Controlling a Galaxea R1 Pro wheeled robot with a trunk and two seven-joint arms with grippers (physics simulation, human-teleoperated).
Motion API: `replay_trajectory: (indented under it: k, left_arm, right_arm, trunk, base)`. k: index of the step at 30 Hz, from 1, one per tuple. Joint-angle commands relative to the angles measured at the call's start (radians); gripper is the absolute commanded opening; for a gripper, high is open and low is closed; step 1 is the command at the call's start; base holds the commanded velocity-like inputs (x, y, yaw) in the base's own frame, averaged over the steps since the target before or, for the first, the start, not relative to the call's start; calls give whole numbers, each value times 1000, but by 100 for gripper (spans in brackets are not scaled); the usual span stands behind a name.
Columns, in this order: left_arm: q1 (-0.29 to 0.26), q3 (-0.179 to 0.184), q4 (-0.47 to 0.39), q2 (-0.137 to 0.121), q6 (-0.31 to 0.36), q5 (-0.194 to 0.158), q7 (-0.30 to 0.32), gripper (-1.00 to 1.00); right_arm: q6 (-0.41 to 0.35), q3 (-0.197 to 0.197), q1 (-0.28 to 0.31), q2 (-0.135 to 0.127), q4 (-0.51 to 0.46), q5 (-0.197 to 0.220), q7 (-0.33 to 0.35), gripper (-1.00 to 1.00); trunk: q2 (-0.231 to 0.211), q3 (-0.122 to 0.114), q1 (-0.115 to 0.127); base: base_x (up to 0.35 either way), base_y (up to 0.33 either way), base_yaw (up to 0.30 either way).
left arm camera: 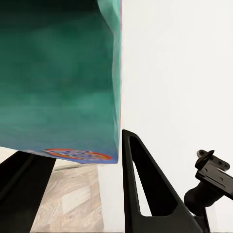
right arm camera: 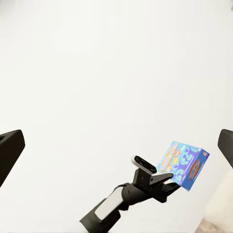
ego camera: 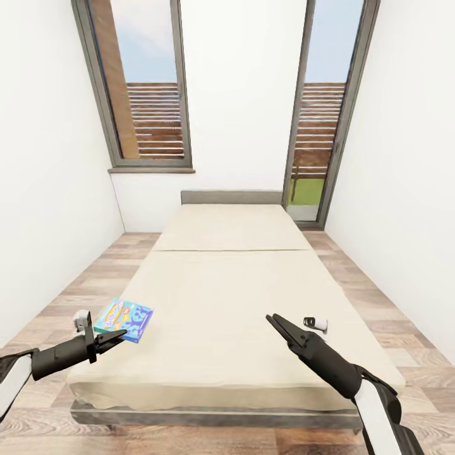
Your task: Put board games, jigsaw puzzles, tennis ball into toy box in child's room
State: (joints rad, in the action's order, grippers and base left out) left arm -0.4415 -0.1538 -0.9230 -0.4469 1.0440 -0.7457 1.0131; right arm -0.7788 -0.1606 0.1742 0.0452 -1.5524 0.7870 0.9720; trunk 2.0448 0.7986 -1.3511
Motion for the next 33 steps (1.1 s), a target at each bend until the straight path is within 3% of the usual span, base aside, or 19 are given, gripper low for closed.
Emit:
replay_trajectory:
  k: [1, 4, 10, 19, 25, 33]
  left_arm:
    - [-4, 16, 0, -3, 2, 4, 5, -100]
    - [-8, 41, -1, -6, 2, 5, 6, -100]
    - [-13, 54, -2, -7, 2, 6, 3, -100]
    - [-16, 57, -2, -10, 1, 9, 1, -100]
    - [-16, 57, -4, -13, 2, 12, 2, -100]
    - [-17, 56, -5, -20, 2, 12, 3, -100]
  right_arm:
    - [-4, -1, 1, 1, 0, 0, 2, 100]
    - [1, -3, 1, 2, 0, 1, 2, 100]
    - [7, -5, 1, -4, 0, -6, -11, 100]
    - [-8, 3, 2, -5, -13, -4, -217, 100]
    - [-9, 36, 4, -8, -11, 0, -238, 100]
    - [-6, 43, 4, -11, -7, 6, -232, 100]
  trunk:
    - [-7, -2, 4]
    - [-28, -12, 16]
    - [-70, -30, 39]
    - [-133, -59, 73]
    - [-175, -77, 96]
    - [-231, -103, 127]
  base:
    - [0, 0, 0]
    - [0, 0, 0]
    - [0, 0, 0]
    - [0, 0, 0]
    - [0, 0, 0]
    - [0, 0, 0]
